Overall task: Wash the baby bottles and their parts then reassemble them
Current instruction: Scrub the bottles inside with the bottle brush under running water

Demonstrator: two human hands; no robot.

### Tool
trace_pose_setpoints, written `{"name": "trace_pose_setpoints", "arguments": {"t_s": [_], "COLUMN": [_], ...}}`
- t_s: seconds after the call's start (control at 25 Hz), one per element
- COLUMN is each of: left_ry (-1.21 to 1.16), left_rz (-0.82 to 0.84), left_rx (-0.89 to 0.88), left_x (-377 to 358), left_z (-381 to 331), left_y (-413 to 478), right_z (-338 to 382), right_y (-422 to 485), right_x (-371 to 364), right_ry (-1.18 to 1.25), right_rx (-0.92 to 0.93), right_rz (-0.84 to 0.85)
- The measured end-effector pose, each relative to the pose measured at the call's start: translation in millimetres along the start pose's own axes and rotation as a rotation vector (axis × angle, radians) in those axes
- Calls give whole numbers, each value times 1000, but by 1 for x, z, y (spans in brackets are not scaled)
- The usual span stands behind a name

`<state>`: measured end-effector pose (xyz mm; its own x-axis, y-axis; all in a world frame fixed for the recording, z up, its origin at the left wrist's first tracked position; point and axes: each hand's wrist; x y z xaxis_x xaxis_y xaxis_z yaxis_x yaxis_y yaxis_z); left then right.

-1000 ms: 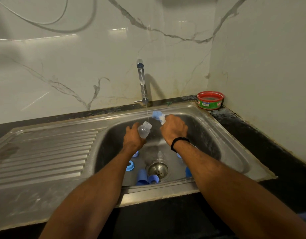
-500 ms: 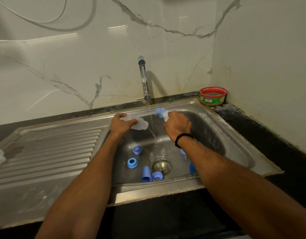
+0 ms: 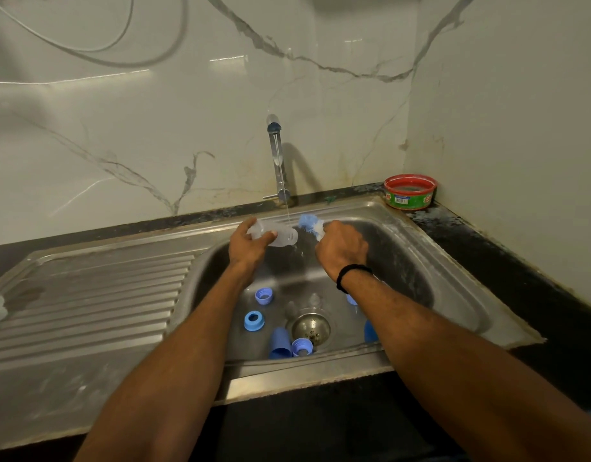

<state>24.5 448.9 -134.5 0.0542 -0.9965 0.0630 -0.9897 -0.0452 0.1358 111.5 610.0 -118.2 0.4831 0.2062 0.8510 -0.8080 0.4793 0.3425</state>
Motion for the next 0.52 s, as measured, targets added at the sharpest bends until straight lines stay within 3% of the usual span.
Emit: {"name": "trace_pose_setpoints", "arguments": {"t_s": [0.24, 0.52], "left_ry": [-78, 117], "left_rz": [40, 122], "left_rx": [11, -89], "left_x": [-17, -21], "left_z": [-1, -5], "left_y": [0, -4], "right_z": [-3, -6], "right_y": [2, 3], "right_x": [1, 1], "right_ry": [-9, 2], "right_rx": [4, 0], "right_rz": [1, 6]}}
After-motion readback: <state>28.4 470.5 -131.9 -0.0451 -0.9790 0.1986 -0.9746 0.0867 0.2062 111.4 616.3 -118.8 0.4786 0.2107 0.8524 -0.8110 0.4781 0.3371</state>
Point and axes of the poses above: each hand's wrist, its own y-axis towards the middle knuckle, its own x-axis out of the back of the hand, z = x × y, and after that the axes turned 9 degrees about -y, right-handed
